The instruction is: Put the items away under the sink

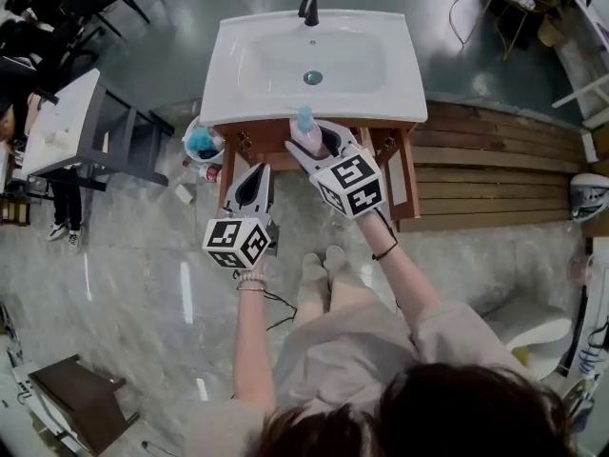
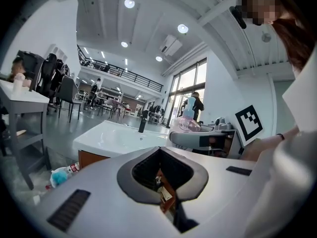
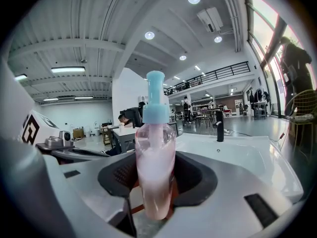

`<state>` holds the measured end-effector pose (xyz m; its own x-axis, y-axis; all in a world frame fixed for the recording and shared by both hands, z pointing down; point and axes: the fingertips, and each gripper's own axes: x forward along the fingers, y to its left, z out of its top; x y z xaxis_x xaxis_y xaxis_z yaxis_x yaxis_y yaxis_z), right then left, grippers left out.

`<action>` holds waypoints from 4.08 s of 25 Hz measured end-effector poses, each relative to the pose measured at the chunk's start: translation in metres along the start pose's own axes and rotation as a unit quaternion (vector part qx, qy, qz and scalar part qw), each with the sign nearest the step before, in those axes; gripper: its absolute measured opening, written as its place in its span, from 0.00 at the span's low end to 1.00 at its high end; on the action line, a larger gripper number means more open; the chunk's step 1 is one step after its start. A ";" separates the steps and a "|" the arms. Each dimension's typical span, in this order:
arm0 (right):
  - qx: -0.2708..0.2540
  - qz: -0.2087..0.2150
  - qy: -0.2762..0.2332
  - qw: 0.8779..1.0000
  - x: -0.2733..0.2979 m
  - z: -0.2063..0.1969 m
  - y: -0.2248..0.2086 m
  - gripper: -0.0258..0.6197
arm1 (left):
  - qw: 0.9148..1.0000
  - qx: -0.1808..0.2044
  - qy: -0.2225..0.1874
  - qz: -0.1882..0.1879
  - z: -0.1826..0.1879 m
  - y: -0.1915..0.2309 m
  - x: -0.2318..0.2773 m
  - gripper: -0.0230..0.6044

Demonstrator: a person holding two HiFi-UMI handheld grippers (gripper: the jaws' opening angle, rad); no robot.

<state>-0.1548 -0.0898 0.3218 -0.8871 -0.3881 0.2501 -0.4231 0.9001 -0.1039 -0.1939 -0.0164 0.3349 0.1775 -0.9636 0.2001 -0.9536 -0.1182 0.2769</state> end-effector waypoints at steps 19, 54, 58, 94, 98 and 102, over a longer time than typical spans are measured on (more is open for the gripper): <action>-0.025 0.057 0.027 0.998 0.072 -0.131 -0.004 0.36 | 0.999 -0.002 0.053 0.003 -0.128 0.070 0.064 0.04; -0.040 0.054 0.010 0.998 0.259 -0.298 -0.043 0.36 | 0.997 0.011 -0.019 0.076 -0.263 0.207 0.143 0.04; -0.044 0.049 0.007 0.998 0.273 -0.301 -0.047 0.36 | 0.996 0.014 -0.032 0.084 -0.262 0.215 0.149 0.04; -0.024 0.024 -0.021 0.999 0.291 -0.296 -0.051 0.43 | 0.993 -0.003 -0.021 0.114 -0.272 0.226 0.139 0.04; -0.020 0.018 -0.005 1.000 0.272 -0.292 -0.047 0.45 | 0.994 -0.015 -0.014 0.111 -0.263 0.211 0.130 0.04; -0.010 0.018 0.000 1.000 0.249 -0.278 -0.040 0.46 | 0.994 -0.023 -0.007 0.105 -0.247 0.194 0.120 0.04</action>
<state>-0.3075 -0.1677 0.6557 -0.9014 -0.3561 0.2465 -0.3879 0.9169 -0.0941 -0.2979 -0.0959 0.6447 -0.0282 -0.9691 0.2452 -0.9570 0.0970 0.2734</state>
